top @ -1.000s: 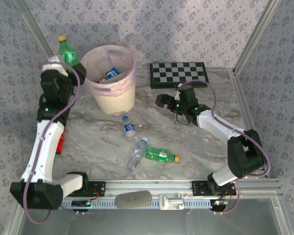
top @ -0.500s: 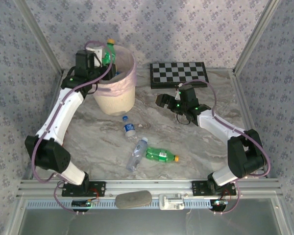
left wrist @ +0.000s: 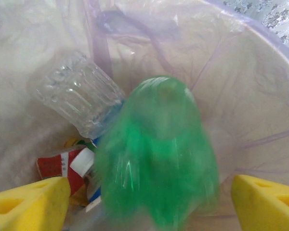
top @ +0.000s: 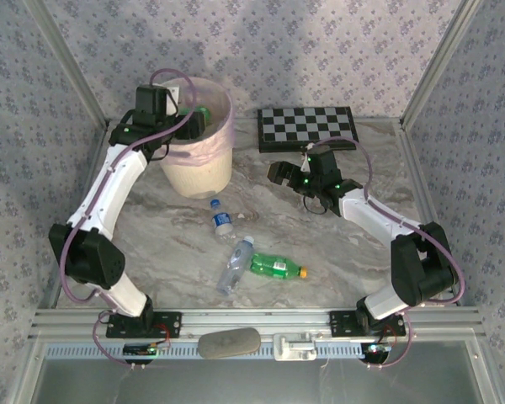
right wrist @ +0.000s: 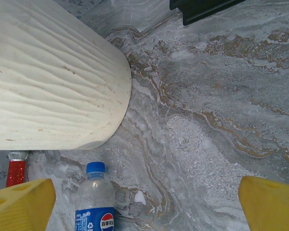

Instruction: Put the plastic bottles in the bin

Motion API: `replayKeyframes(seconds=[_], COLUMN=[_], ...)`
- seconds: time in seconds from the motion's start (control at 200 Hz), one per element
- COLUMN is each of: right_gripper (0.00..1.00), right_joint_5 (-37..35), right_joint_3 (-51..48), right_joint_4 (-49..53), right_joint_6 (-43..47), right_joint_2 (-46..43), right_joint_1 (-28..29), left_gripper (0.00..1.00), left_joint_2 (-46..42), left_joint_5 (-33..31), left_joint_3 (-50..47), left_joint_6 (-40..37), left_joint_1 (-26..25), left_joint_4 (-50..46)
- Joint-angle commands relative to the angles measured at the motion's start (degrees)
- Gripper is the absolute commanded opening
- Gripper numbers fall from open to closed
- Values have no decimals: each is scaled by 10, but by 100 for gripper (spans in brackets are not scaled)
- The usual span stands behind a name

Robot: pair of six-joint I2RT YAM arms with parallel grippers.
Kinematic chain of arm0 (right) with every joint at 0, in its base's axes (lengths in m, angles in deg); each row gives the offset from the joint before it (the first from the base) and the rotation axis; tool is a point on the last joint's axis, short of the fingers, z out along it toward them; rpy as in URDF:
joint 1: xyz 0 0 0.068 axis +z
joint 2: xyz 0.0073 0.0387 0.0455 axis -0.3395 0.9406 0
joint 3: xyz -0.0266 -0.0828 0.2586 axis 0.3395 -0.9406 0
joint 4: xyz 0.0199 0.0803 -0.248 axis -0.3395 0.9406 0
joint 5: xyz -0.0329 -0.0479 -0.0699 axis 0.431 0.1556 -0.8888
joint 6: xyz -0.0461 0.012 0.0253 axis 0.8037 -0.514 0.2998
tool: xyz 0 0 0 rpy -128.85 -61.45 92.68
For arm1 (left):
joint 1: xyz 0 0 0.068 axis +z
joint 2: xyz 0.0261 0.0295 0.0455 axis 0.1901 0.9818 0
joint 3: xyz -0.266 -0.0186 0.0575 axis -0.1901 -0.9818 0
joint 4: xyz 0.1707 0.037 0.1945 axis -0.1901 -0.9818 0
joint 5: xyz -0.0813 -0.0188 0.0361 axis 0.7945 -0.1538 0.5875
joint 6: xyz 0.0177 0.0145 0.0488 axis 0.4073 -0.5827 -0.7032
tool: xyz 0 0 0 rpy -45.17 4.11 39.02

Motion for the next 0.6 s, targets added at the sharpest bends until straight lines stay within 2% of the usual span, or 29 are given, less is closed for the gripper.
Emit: replayKeyframes(seconds=[0.0, 0.09, 0.14, 0.31, 0.465, 0.595], right_gripper=[99, 99, 99, 99, 98, 97], right_joint_5=[7, 9, 11, 37, -17, -77], right_joint_3=[8, 20, 30, 55, 55, 44], right_joint_4=[10, 35, 58, 160, 274, 337], right_joint_6=[15, 30, 69, 171, 254, 271], right_joint_2=[-9, -8, -9, -14, -31, -41], right_joint_1=[-3, 5, 16, 71, 158, 231], left_gripper=[93, 98, 100, 100, 100, 100], left_joint_2=[-58, -95, -115, -182, -222, -238], left_joint_5=[-32, -50, -52, -18, -7, -23], left_joint_3=[-8, -31, -48, -137, -211, -252], left_joint_6=[-17, -38, -42, -11, 8, 18], left_joint_1=[-28, -62, -79, -117, -135, -136], left_joint_4=[31, 50, 63, 127, 180, 206])
